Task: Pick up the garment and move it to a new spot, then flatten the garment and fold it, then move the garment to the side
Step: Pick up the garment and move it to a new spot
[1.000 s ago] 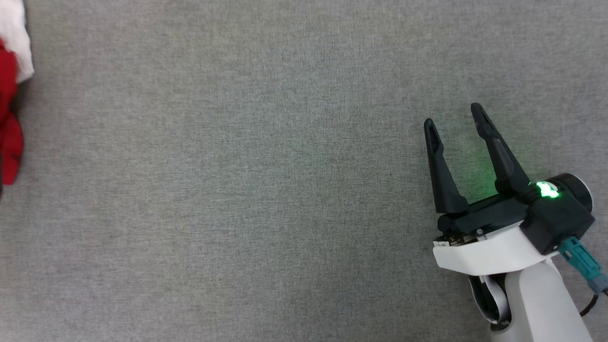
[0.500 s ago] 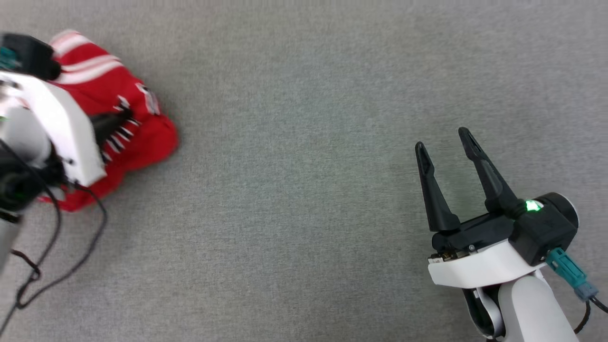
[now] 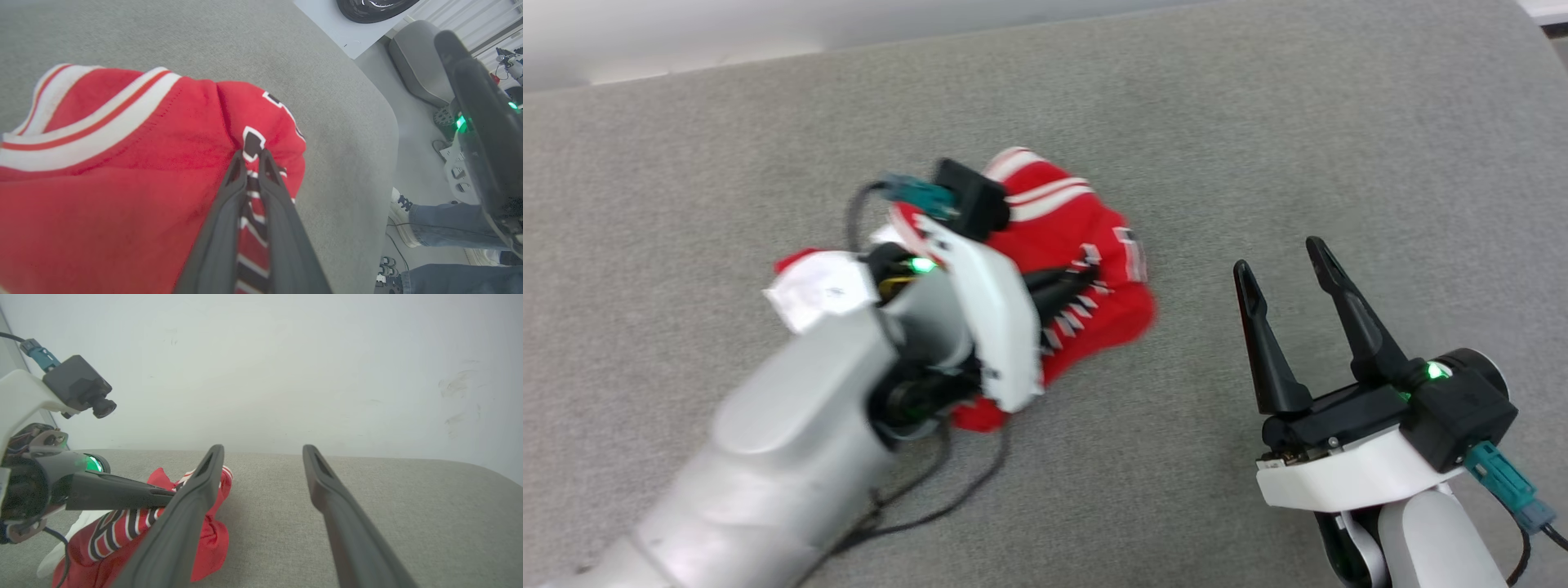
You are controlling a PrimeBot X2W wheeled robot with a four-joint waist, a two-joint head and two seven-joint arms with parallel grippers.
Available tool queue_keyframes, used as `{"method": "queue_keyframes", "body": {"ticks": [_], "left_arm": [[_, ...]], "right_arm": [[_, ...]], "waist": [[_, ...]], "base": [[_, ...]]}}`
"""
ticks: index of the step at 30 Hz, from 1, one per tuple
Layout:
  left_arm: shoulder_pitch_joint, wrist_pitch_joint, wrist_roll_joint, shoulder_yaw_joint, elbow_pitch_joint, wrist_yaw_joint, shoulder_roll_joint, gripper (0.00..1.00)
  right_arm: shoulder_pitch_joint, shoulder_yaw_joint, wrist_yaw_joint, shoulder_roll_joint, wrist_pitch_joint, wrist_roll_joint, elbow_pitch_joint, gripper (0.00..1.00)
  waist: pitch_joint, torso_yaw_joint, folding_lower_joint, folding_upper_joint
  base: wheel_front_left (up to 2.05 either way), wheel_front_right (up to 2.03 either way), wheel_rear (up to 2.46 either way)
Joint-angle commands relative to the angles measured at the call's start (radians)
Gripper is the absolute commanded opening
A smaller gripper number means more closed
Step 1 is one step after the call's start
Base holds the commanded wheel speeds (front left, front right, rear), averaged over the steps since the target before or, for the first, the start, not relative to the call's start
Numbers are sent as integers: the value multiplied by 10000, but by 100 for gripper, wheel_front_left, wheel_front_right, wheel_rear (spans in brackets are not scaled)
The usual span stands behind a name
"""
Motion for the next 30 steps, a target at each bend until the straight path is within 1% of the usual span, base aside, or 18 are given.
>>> {"method": "queue_keyframes", "body": {"ticks": [1,3,5,6,7,8,9,10,12,16,20,22,25,27,30], "left_arm": [[-195,-254,107,-233,252,-18,-524,0],[-379,-535,291,-523,650,-18,-1088,0],[-494,-797,523,-798,1119,-16,-1534,1],[-552,-947,663,-936,1317,-18,-1710,76],[-577,-1095,731,-1029,1556,-16,-1880,100],[-611,-1241,822,-1146,1747,-18,-2010,100],[-611,-1241,822,-1146,1747,-18,-2010,100],[-600,-1524,900,-1353,2041,-16,-2116,100],[-586,-1699,924,-1412,2170,-16,-2095,100],[-562,-2803,1078,-1291,2586,-17,-1870,100],[-461,-4192,1368,-934,2955,11,-1516,100],[-389,-4870,1535,-708,3092,151,-1268,100],[-251,-5704,1776,-341,3154,491,-835,100],[-60,-6036,1899,-22,3021,761,-536,100],[371,-6246,2262,601,2586,1264,31,100]], "right_arm": [[67,-6,-3,11,-26,90,-93,100],[53,-71,-3,11,-26,160,-185,100],[53,-181,-3,13,-26,272,-248,100],[66,-239,-3,13,-26,321,-264,100],[85,-279,-3,14,-26,345,-271,100],[97,-312,-3,14,-26,365,-277,100],[97,-312,-3,14,-26,365,-277,100],[120,-369,-3,16,-26,365,-259,100],[150,-419,-3,16,-26,366,-249,100],[233,-609,-3,16,-26,274,-214,100],[362,-877,-3,16,-26,161,-143,100],[447,-1030,-3,16,-26,61,-107,100],[559,-1195,-3,15,-26,-96,-65,100],[669,-1279,-3,13,-26,-178,-34,100],[818,-1442,-3,15,-26,-261,-40,100]], "waist": [[-44,-221,1,0],[-21,-383,1,0],[4,-514,1,0],[2,-566,1,0],[-1,-604,1,0],[-7,-629,1,0],[-7,-629,1,0],[-53,-641,1,0],[-98,-613,1,0],[-429,-349,1,0],[-917,121,1,0],[-1165,384,1,0],[-1520,731,1,0],[-1725,912,1,0],[-1997,1153,1,0]], "base": [[0,0,0],[0,0,0],[0,0,0],[0,0,0],[0,0,0],[0,0,0],[0,0,0],[0,0,0],[0,0,0],[0,0,0],[0,0,0],[0,0,0],[0,0,0],[0,0,0],[0,0,0]]}}
